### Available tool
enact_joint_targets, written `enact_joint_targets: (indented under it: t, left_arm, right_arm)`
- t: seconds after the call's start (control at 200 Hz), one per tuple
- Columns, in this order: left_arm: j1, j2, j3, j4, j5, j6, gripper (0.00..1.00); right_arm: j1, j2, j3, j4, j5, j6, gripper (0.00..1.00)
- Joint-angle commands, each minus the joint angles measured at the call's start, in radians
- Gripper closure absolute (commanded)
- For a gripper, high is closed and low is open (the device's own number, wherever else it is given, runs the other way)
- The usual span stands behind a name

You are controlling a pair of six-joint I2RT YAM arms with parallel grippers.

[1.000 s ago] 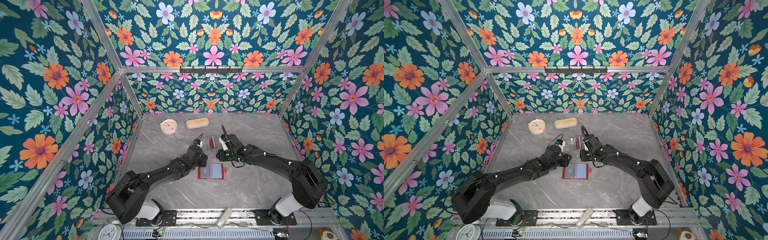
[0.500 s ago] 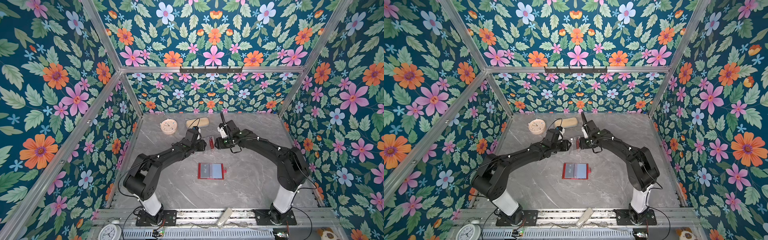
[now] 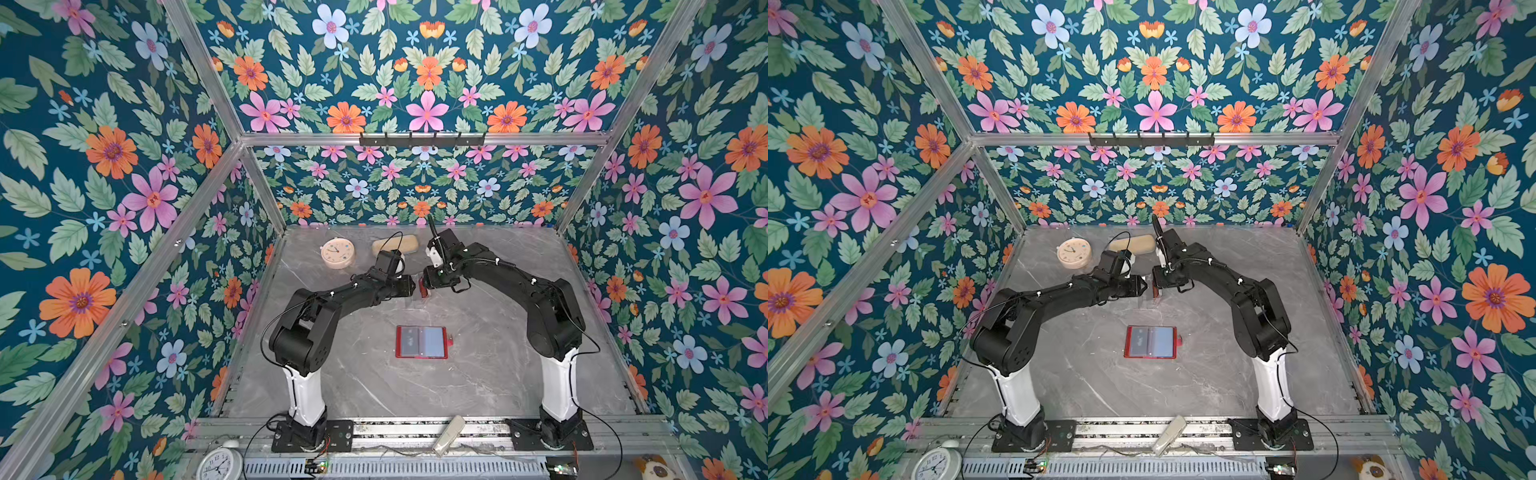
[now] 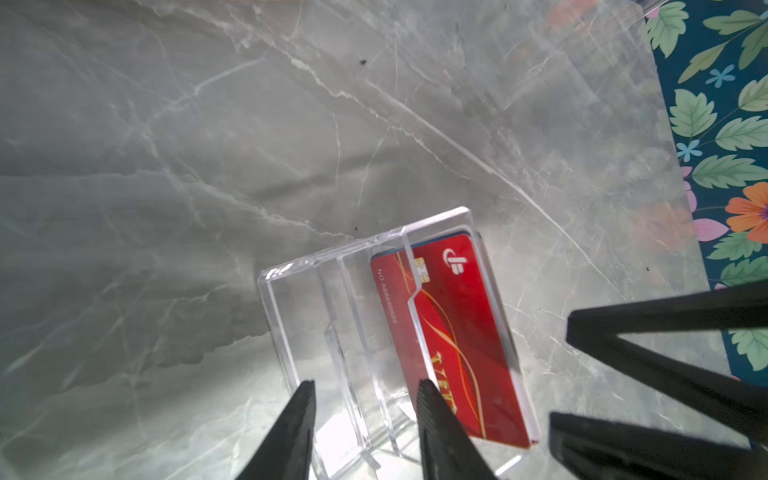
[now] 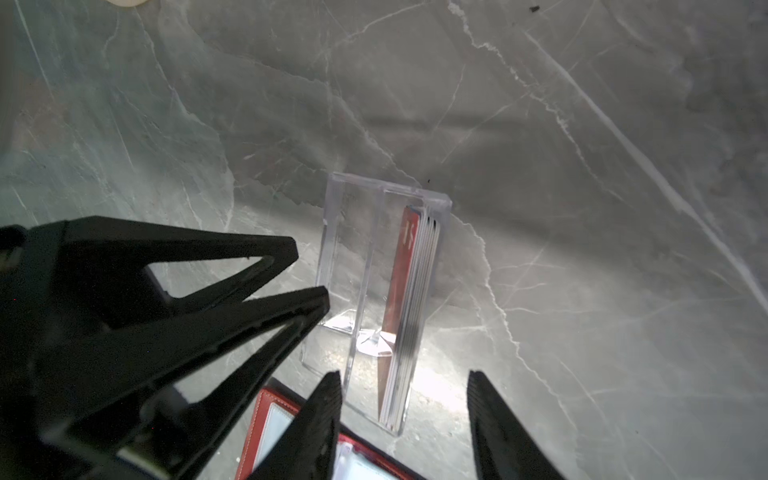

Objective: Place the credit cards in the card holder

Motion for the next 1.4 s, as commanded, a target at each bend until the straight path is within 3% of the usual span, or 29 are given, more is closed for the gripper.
enact_joint_targets:
  t: [0.0, 0.84, 1.395]
  left_arm:
    - [0.008, 0.018, 0.018, -0.029, -0.003, -0.020, 0.57]
    - [0.013, 0.072, 0.007, -0.018, -0.020, -0.105, 0.62]
    - [0.013, 0.072, -0.006, -0.018, -0.043, -0.124, 0.64]
  right_arm:
    - [0.000, 0.028, 0.044, -0.070, 0.022, -0.011, 0.50]
    - [0.000, 0.209, 0.263, -0.228, 0.062, 0.015, 0.57]
    - [0.029, 0.300, 0.419, -0.357, 0.179, -0.017, 0.57]
